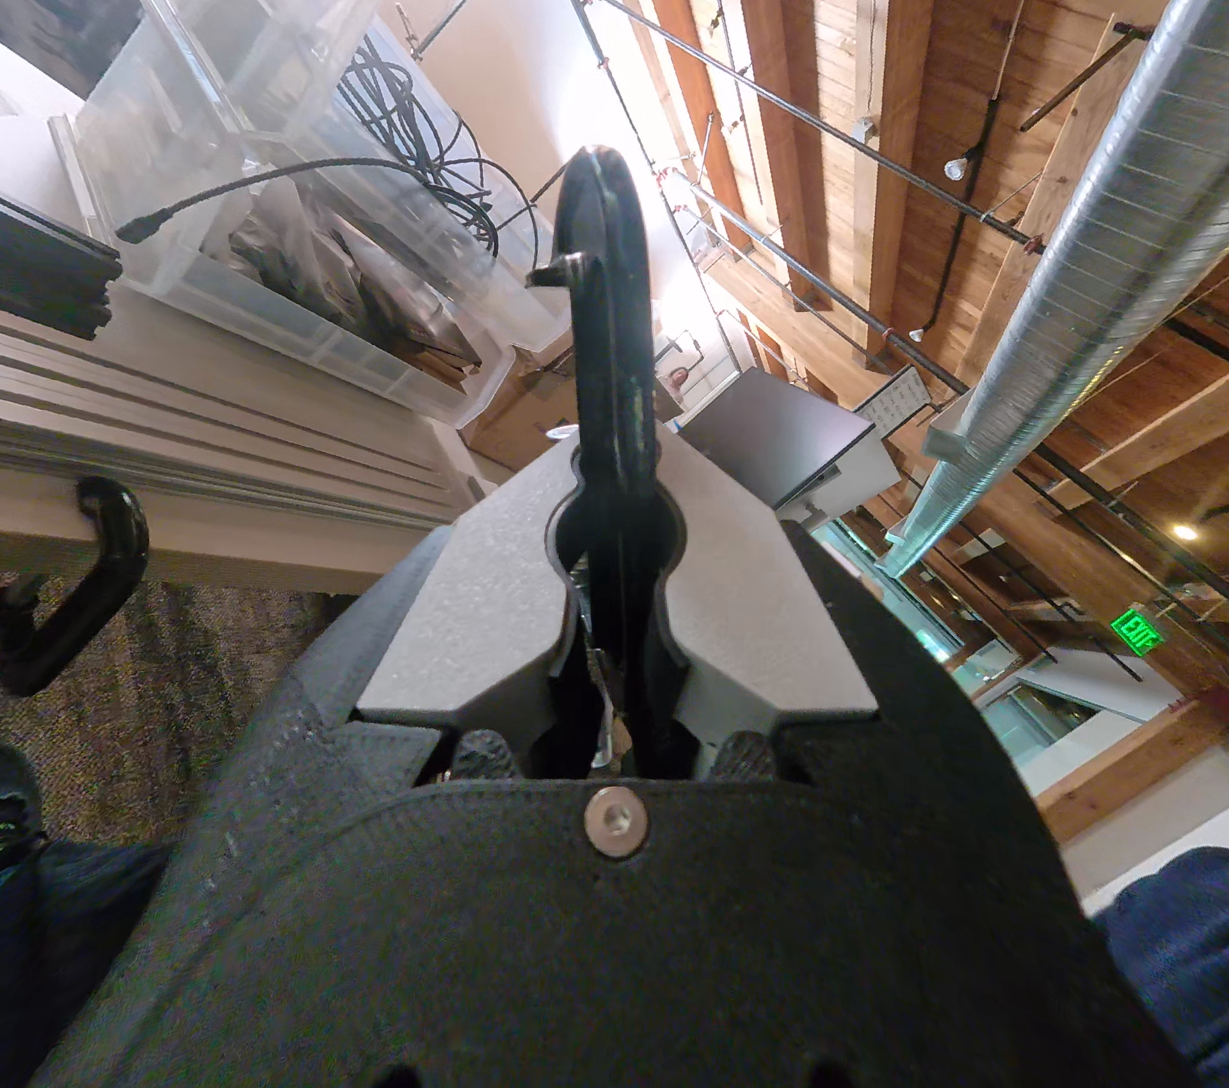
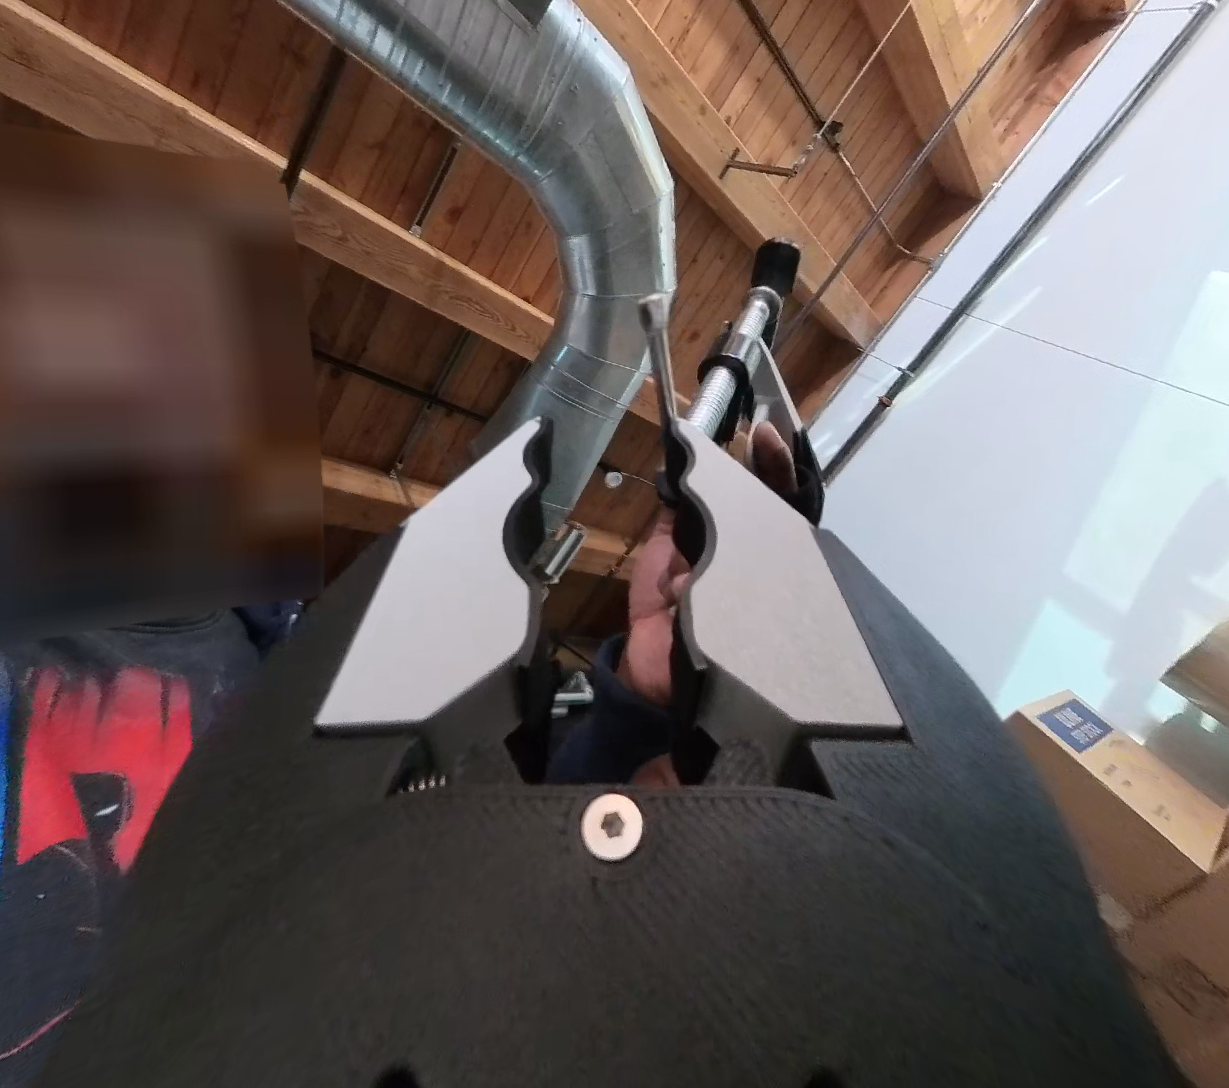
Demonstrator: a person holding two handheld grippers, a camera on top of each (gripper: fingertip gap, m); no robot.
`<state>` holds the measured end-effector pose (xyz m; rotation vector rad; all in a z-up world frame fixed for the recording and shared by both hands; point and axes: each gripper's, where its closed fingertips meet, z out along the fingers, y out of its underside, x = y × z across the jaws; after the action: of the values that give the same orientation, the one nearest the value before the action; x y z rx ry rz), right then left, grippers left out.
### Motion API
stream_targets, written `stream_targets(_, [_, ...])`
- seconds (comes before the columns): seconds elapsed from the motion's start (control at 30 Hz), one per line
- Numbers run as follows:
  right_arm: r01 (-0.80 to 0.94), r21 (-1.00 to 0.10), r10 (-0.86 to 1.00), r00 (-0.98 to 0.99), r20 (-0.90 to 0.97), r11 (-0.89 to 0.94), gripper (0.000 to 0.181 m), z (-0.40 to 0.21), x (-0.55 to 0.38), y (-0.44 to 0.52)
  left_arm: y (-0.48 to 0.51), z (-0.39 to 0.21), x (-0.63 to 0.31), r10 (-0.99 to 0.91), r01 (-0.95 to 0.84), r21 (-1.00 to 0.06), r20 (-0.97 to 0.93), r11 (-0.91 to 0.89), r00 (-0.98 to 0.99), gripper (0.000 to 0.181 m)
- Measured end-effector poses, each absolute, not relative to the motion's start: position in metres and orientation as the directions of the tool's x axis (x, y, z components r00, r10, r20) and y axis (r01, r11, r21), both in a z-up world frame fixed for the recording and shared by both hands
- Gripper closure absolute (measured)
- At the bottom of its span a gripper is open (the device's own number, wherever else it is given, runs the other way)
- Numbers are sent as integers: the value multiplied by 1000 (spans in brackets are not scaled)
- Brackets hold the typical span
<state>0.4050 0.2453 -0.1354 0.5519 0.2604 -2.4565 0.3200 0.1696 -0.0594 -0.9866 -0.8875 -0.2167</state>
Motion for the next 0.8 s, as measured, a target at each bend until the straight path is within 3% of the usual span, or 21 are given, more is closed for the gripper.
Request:
stream_targets(0.33, [623,-137,-494,-719,-489,-770,153,-145,405,231,165,-59,318,245,522,-642,732,562,635,165])
stream_targets(0.47, [597,-102,-447,-692,-567,-796,148,-162,389,236,168,-56,322,228,527,-644,727,554,648,165])
stream_targets(0.63, [563,-120,-424,-730,-536,-818,144,-145,391,246,170,-64,320,272,525,-666,720,530,638,165])
stream_targets(0.8, [575,-189,-447,-769,-457,-796,151,-125,410,239,165,-66,315,287,513,-654,730,557,620,166])
